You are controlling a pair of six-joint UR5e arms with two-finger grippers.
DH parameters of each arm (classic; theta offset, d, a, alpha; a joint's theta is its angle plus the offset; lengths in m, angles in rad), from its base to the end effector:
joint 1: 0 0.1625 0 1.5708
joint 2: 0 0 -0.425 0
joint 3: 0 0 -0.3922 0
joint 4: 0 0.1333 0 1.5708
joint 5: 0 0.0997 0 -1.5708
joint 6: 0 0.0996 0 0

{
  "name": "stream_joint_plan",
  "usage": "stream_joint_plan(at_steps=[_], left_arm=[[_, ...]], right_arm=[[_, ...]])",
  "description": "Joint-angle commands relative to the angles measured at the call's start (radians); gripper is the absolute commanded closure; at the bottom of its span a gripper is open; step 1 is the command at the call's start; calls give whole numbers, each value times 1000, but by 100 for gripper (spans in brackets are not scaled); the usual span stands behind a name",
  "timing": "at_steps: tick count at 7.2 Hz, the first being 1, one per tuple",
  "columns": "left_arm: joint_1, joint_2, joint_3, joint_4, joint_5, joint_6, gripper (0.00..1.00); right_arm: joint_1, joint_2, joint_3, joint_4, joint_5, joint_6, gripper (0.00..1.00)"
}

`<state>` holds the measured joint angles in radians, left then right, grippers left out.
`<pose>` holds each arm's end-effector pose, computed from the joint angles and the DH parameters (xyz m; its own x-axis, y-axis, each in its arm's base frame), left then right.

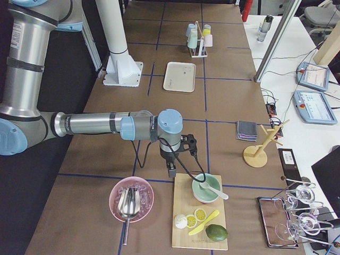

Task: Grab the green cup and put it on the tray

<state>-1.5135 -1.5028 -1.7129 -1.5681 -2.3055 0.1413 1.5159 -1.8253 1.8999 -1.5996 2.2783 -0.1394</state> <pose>-0.0397 -0.4700 0.6241 0.7227 0.2296 -0.6519 -0.1605 0.9732 0.1648 0.0472 -0.3903 0.6156 0.7422 -0.2093 0.6366 0.1595 0.9778 0.1355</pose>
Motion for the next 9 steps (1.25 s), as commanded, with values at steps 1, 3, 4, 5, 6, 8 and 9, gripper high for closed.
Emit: stream_joint_plan(at_steps=[1,3,4,5,6,8,9], left_arm=[[-1,-13,-39,-45,4,6,0],[-1,-63,-88,-79,6,-3,0],[7,-85,-62,-101,3,-6,0],[15,-109,-85,-102,-6,-26,0],[13,-108,-94,-102,-18,-28,0],[16,-117,-135,-119,-14,-66,0],[51,-158,-145,-156,-6,-101,0]], right_arm=[[1,1,1,0,-2,3,0],[1,4,1,0,-3,3,0],[1,1,1,-2,-2,3,0],[1,0,1,-2,0,3,0],[1,0,1,0,0,3,0],[1,-3,-1,0,-2,3,0],[1,-5,1,0,0,3,0]])
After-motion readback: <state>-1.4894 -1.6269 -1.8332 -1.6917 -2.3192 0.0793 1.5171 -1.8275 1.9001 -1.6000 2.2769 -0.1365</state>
